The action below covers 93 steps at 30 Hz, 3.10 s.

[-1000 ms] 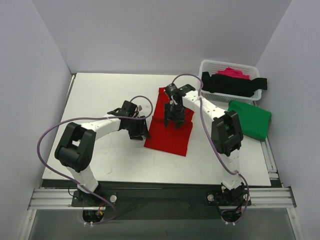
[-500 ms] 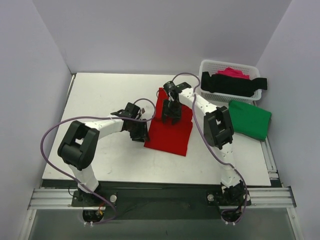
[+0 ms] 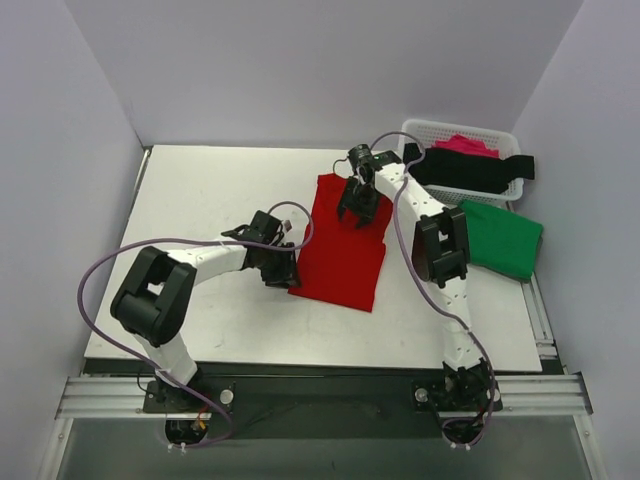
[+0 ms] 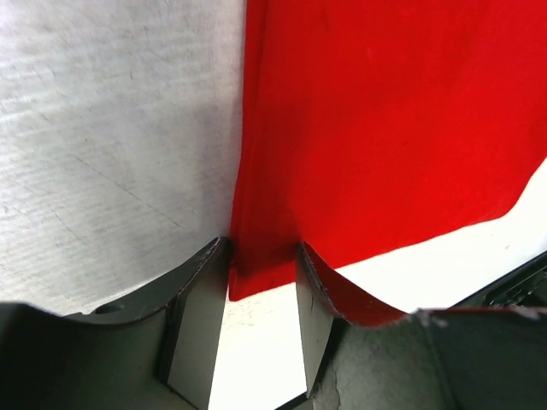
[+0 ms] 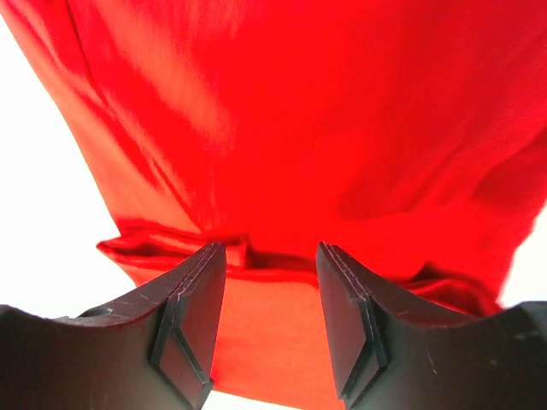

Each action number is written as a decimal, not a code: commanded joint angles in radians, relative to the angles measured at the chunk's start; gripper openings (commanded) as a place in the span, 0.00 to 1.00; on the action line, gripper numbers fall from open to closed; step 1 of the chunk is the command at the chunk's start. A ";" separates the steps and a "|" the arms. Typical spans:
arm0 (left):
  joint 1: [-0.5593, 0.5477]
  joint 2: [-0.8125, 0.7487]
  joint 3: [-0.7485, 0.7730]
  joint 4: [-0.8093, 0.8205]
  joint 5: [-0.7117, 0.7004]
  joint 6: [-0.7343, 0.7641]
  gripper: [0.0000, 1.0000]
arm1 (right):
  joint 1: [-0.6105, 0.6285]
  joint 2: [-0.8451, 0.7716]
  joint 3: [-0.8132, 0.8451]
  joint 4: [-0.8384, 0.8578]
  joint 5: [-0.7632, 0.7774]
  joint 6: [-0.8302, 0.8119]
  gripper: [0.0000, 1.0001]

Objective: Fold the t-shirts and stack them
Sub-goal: Grab one side of the 2/3 rectangular tshirt with both arms

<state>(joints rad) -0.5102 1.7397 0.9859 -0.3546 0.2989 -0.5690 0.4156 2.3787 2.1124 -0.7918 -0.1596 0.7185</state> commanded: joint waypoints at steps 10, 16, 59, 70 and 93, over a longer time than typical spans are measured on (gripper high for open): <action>-0.011 -0.094 -0.099 0.029 0.000 -0.046 0.49 | -0.060 -0.267 -0.208 0.014 0.006 -0.048 0.48; -0.007 -0.123 -0.133 0.057 0.017 -0.051 0.49 | -0.054 -0.500 -0.509 0.069 -0.012 -0.088 0.48; 0.050 -0.167 -0.147 0.097 0.060 -0.055 0.52 | 0.124 -0.719 -1.163 0.264 -0.057 0.041 0.33; 0.048 -0.105 -0.096 0.083 0.031 -0.031 0.51 | 0.124 -0.676 -1.186 0.278 -0.066 0.025 0.10; 0.022 -0.062 -0.105 0.066 0.048 -0.015 0.34 | 0.124 -0.668 -1.184 0.279 -0.064 0.042 0.09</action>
<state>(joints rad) -0.4770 1.6703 0.8787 -0.2958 0.3367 -0.5934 0.5320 1.6951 0.9394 -0.4744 -0.2443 0.7570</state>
